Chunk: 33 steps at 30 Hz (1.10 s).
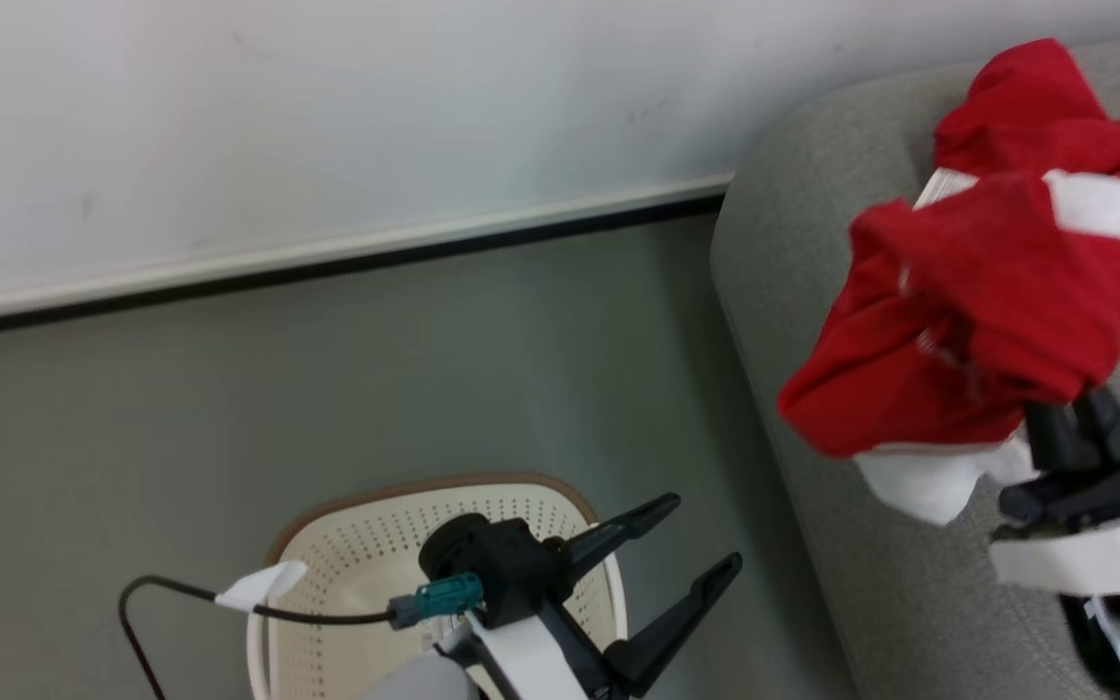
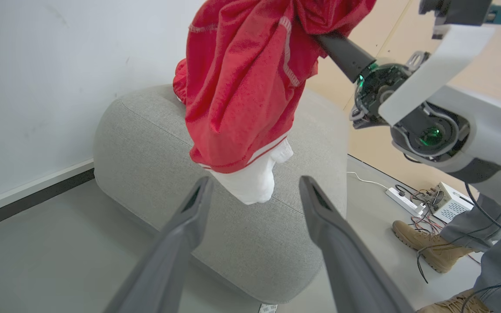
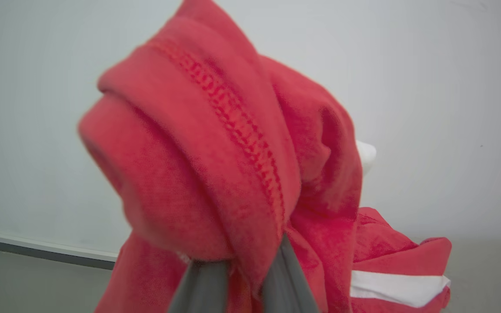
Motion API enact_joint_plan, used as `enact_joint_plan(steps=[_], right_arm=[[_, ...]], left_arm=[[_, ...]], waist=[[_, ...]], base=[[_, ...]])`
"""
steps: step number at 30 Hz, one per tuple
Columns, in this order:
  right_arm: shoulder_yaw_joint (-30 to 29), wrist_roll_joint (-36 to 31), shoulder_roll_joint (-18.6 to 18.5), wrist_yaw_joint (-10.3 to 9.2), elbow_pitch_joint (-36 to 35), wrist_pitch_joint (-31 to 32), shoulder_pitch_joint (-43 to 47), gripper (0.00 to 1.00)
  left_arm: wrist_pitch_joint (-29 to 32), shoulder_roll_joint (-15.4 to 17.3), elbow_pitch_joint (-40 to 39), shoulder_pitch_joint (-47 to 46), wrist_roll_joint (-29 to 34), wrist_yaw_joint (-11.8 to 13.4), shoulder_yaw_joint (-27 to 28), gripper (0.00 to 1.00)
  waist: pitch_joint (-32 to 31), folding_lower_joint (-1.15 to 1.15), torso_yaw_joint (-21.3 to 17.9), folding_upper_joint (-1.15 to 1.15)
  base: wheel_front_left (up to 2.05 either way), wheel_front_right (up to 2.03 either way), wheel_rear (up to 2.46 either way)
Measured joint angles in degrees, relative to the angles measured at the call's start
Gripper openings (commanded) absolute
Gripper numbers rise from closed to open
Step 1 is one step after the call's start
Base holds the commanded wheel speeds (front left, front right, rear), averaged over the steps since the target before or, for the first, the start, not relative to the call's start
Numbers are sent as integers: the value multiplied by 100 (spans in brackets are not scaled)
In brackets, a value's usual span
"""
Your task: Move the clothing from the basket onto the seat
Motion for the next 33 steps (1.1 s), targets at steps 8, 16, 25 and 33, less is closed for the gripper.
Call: enact_joint_plan(steps=[8,16,25,33], right_arm=[[-962,-307,-509,1,308,0,-1567,0],[-1827,-426,-1500,2,1248,67,-3205,0],[-3054,-732,-2402,2,2624,528,-5057,0],[-3968,-1618,-2475,1,3648,616,-5298,0]], left_arm=[[86,74,-81,-688,211,-29,63,100],[25,90,22,-921,265,-45,67,100],[-45,53,108,-1010,302,-49,-31,100],[-65,65,111,-1007,301,-34,-56,100]], waist=[[1067,1,380,0],[1802,1,804,0],[2074,0,1162,0],[2158,-1,1172,0]], base=[[0,0,0],[0,0,0],[0,0,0],[0,0,0]])
